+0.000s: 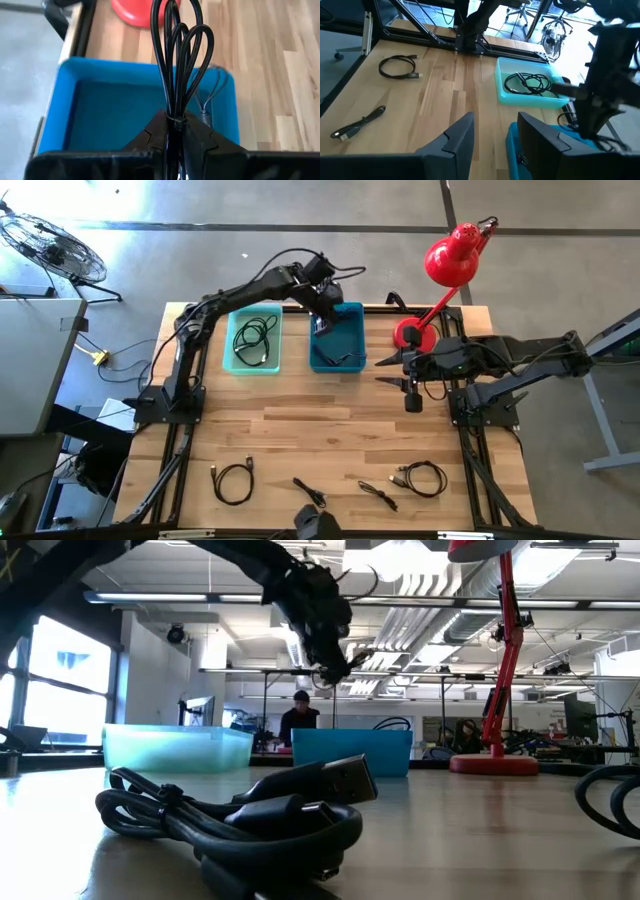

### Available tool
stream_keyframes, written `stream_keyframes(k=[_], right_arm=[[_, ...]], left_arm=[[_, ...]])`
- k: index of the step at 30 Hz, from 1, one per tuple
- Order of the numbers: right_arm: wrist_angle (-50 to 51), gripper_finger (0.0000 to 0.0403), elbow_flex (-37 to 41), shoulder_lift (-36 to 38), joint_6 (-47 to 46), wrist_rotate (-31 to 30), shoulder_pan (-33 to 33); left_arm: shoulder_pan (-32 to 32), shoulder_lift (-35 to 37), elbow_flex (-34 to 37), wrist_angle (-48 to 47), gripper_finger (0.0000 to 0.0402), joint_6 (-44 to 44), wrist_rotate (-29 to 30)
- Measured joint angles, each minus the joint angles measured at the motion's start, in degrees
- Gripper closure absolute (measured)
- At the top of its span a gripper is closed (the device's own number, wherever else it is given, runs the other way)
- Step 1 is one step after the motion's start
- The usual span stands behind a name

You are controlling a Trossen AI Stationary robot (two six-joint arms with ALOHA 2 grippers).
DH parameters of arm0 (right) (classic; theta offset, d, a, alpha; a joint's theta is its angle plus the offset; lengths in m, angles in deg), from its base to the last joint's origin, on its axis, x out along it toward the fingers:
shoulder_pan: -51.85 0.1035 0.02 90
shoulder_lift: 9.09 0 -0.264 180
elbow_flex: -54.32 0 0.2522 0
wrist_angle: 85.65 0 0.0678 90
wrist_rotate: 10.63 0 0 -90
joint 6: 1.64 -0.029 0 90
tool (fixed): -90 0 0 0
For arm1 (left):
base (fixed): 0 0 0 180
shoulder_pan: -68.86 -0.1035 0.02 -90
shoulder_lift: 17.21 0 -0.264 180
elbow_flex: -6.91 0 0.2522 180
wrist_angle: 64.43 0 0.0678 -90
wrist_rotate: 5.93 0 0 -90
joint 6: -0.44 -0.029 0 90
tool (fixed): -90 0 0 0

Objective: Pick & Place USB Port
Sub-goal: Put the black USB cable into the blue bin, then put the black HDMI cable into the green bin

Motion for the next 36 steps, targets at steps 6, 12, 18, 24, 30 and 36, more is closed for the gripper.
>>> stream_keyframes(k=[6,12,18,24,30,36], right_arm=[[0.0,0.0261,0.0,0.0,0.2,-0.2,0.0],[-0.1,0.0261,0.0,0.0,-1.3,-0.1,0.5],[-0.7,0.0261,0.0,0.0,-1.7,-1.0,2.8],[-0.8,0.0261,0.0,0.0,-3.5,-2.1,5.2],[-1.1,0.0261,0.0,0.0,-4.6,-3.5,7.6],[0.4,0.0261,0.0,0.5,-5.2,-4.5,11.1]], left_arm=[[0.0,-2.5,0.0,-0.8,0.0374,0.1,-0.3],[0.0,-4.5,0.0,-1.6,0.0374,-1.4,-0.9],[0.1,-4.6,0.0,-1.9,0.0335,-1.8,0.6],[1.1,-4.0,0.0,-2.3,0.0221,-1.7,1.2],[2.9,-1.6,0.0,-3.6,0.0151,-3.5,1.6],[7.0,7.0,0.0,-10.0,0.0141,-8.0,1.2]])
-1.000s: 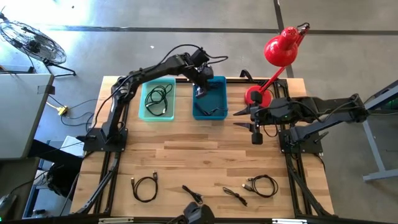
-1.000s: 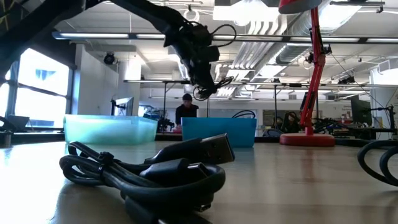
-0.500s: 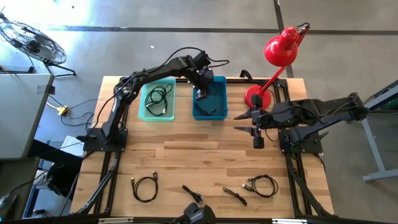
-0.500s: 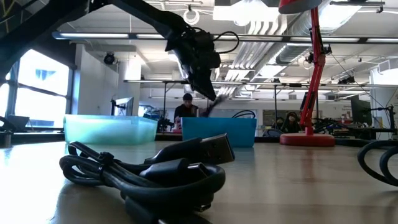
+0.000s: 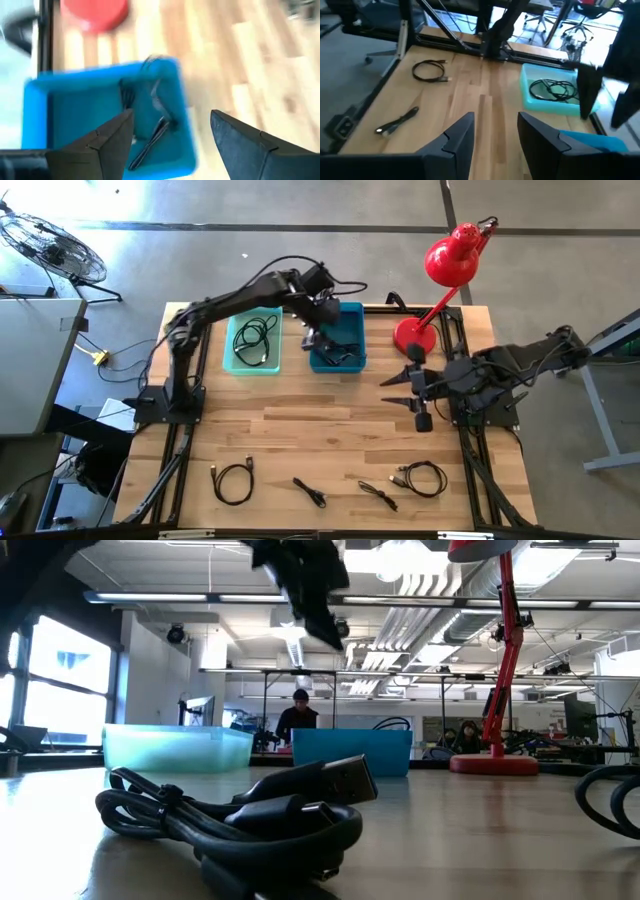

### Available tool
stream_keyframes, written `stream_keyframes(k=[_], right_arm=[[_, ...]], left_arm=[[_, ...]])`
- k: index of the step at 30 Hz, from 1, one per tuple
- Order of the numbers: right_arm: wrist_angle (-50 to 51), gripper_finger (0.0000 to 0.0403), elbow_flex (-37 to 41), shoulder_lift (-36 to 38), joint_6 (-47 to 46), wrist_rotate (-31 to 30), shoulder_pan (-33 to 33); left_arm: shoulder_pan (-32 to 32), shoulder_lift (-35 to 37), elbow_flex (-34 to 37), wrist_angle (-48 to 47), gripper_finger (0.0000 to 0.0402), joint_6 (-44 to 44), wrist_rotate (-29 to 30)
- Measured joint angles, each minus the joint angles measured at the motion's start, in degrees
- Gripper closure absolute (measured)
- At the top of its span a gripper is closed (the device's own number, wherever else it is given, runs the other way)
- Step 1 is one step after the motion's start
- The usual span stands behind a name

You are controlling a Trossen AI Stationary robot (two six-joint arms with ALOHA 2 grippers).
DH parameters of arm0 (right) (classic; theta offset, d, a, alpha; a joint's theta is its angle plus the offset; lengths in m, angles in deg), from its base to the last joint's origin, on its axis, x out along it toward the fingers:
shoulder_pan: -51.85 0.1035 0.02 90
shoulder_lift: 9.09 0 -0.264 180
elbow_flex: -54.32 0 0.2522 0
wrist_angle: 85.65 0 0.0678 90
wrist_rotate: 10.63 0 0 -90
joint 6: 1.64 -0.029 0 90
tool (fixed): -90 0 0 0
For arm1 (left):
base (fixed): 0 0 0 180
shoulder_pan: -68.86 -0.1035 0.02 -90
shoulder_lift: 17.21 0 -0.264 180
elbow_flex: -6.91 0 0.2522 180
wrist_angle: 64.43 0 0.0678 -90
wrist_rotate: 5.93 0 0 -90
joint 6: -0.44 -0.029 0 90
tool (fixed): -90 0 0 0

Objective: Pick & Place USB Port
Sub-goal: Put the black HDMI cable into the green bin

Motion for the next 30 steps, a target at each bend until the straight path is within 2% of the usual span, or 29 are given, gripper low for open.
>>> stream_keyframes(k=[3,6,9,14,23,30], right_arm=[[2.0,0.0261,0.0,0.8,-2.5,0.6,1.6],[6.2,0.0261,0.0,1.5,-6.3,1.8,3.3],[11.5,0.0261,0.0,1.7,-12.2,5.7,4.6],[18.7,0.0261,0.0,0.6,-24.5,11.2,6.3],[29.9,0.0261,0.0,-3.9,-43.0,19.1,7.4],[30.8,0.0261,0.2,-8.4,-60.2,19.3,10.3]], left_arm=[[3.3,5.9,0.0,-3.9,0.0141,-0.7,0.4],[7.8,11.4,-0.1,-7.1,0.014,-0.9,3.3],[13.6,16.3,-0.1,-10.1,0.014,-0.5,8.5],[24.7,21.9,-0.1,-15.8,0.014,4.5,21.1],[40.6,24.2,0.0,-25.9,0.014,16.5,40.1],[46.5,24.2,0.0,-33.7,0.014,25.0,48.2]])
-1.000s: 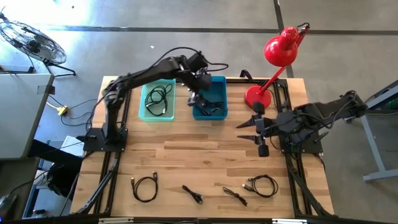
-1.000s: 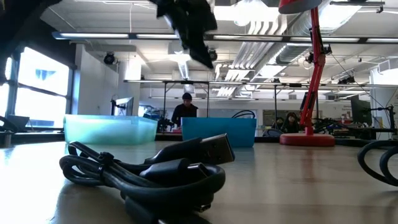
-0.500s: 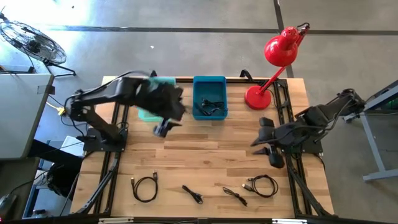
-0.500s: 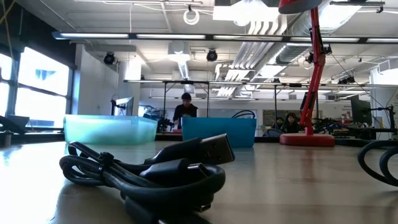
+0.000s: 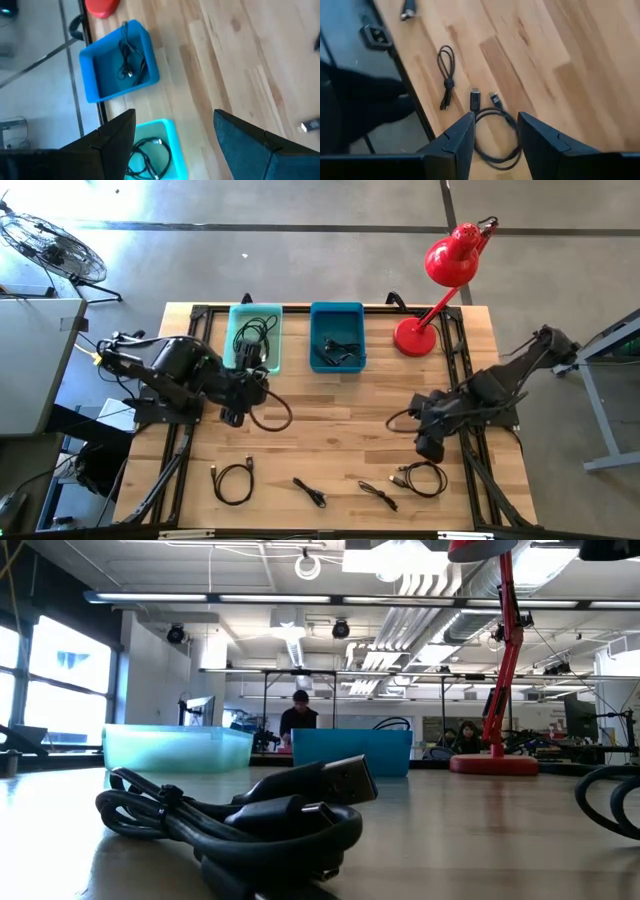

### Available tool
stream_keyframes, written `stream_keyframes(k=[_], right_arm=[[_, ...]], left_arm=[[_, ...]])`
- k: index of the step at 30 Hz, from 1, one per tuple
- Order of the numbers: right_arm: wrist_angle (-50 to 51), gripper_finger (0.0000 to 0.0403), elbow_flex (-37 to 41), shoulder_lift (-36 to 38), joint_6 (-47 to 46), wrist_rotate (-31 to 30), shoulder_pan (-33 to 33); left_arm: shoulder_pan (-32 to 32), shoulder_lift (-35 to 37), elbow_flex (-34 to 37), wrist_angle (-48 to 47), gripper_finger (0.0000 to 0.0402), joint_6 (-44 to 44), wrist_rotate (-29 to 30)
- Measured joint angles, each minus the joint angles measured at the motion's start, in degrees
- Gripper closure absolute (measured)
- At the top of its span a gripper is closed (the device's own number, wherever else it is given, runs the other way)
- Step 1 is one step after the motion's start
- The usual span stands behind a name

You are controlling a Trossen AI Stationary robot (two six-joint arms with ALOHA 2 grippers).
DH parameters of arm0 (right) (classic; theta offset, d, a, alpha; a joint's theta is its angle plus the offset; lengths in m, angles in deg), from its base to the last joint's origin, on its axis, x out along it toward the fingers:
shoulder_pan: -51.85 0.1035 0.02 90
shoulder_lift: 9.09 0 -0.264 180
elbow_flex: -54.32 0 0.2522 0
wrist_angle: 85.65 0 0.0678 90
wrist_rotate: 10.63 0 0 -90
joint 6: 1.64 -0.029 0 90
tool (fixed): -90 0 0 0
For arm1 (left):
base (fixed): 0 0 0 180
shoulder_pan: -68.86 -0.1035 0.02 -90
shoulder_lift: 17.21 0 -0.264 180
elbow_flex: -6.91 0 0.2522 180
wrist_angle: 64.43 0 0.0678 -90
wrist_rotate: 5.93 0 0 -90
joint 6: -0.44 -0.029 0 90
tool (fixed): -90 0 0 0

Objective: Pick & Place USB Port
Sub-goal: Put the black HDMI cable into the green bin

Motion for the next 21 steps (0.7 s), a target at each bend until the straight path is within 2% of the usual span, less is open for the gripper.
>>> stream_keyframes(k=[4,8,15,21], right_arm=[[-0.4,0.0261,0.0,-3.3,-13.0,0.5,2.8],[-3.6,0.0261,0.0,-7.1,-22.0,3.8,6.9],[-18.3,0.0261,0.0,-15.5,-25.8,4.5,13.0],[-21.0,0.0261,0.0,-22.9,-26.7,6.7,15.0]], left_arm=[[2.9,0.9,0.2,0.2,0.014,1.5,-1.6],[6.1,1.0,0.2,0.3,0.014,2.2,-1.4],[8.5,0.9,0.2,0.3,0.014,2.3,0.9],[8.5,0.9,0.2,0.3,0.014,2.3,1.1]])
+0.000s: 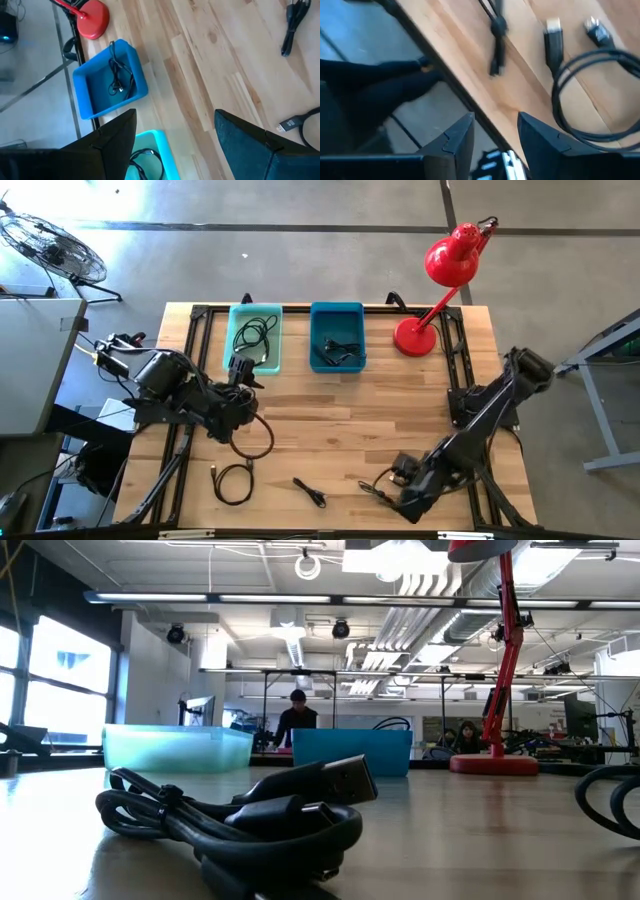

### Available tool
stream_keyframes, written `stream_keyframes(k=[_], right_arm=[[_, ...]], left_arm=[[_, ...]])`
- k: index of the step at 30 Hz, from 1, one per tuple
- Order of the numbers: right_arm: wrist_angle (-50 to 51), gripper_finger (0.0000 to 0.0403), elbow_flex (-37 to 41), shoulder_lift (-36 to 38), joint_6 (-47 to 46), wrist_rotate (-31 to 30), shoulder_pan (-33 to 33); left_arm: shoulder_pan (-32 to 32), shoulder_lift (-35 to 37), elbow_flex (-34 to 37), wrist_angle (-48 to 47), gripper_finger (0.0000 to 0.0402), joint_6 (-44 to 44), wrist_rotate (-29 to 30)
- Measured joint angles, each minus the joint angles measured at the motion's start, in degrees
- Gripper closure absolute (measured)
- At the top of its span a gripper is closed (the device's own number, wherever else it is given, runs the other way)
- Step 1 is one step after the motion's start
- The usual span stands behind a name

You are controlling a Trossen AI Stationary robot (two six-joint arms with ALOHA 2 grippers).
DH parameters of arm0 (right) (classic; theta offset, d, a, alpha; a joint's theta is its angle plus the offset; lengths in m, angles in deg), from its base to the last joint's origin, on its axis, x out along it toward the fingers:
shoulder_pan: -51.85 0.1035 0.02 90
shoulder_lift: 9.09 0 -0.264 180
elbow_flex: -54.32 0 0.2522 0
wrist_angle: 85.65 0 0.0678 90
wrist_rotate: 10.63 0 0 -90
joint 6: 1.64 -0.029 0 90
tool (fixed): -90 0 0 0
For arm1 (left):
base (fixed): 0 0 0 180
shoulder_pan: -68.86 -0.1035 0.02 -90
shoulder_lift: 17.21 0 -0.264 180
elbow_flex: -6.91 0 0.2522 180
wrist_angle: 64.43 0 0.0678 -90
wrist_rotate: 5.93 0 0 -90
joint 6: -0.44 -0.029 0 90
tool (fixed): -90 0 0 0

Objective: Pick & Place USB Port
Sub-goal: Put the black HDMI cable into the green bin

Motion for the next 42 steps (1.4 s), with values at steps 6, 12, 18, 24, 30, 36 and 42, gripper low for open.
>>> stream_keyframes(k=[6,12,18,24,30,36,42], right_arm=[[4.2,0.0261,0.0,-6.0,0.0,2.1,0.1],[12.1,0.0261,0.0,-8.7,-2.4,2.5,-0.1],[10.9,0.0261,0.0,-8.9,-2.6,2.0,0.0],[9.6,0.0261,0.0,-8.9,-8.2,1.8,1.8],[9.4,0.0261,0.0,-8.9,-10.0,0.3,3.3],[9.5,0.0261,0.0,-9.1,-10.0,-1.3,3.4],[8.7,0.0261,-0.1,-12.3,-6.8,-0.7,3.3]], left_arm=[[-0.1,0.0,0.0,0.0,0.014,0.0,0.0],[-0.1,0.0,0.0,0.0,0.014,1.4,-1.2],[-0.1,0.0,0.0,0.1,0.014,2.1,-2.4],[-0.1,-0.3,0.0,0.5,0.014,3.2,-2.3],[-0.1,-0.4,0.0,0.4,0.014,3.6,-3.4],[-0.1,-0.4,0.0,0.4,0.014,3.6,-3.5],[-0.1,-0.4,0.0,0.3,0.014,3.1,-3.4]])
